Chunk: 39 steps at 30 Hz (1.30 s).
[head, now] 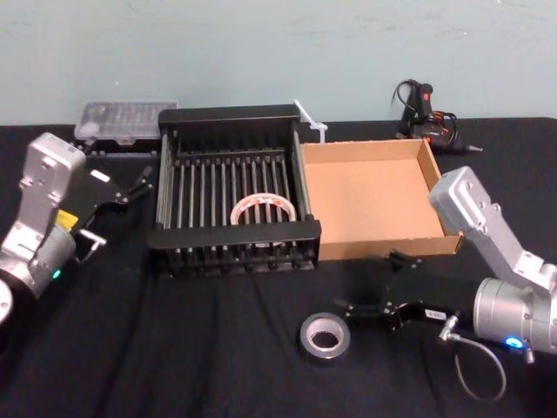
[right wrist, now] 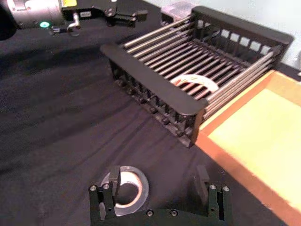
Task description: Pick up the white tape and place it into the black box , Pick up the silver tape and place it into the brown box.
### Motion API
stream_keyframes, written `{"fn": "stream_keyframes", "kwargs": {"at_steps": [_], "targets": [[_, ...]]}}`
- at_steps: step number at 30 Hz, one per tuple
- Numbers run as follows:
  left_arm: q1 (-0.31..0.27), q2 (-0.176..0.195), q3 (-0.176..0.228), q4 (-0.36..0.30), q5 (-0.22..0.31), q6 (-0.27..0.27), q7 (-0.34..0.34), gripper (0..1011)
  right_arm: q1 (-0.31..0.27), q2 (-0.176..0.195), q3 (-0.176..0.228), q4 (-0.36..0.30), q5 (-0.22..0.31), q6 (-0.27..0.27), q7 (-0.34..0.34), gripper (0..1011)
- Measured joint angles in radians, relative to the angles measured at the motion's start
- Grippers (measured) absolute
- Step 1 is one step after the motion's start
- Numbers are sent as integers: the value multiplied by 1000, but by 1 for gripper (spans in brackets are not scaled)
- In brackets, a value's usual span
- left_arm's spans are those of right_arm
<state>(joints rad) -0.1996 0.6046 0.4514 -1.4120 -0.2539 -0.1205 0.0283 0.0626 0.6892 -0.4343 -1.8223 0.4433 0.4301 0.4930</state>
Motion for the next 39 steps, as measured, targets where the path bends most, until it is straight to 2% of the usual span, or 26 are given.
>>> {"fn": "stream_keyframes", "kwargs": {"at_steps": [15, 23, 39], "targets": [[0, 0, 0, 0, 0, 0, 0, 1001, 31, 11, -70, 28, 2, 22, 6, 1000], [0, 0, 0, 0, 0, 0, 0, 1001, 57, 2, -101, 59, -7, 32, 6, 1000], [0, 0, 0, 0, 0, 0, 0, 1001, 93, -20, -138, 105, -33, 42, 15, 1000]]}}
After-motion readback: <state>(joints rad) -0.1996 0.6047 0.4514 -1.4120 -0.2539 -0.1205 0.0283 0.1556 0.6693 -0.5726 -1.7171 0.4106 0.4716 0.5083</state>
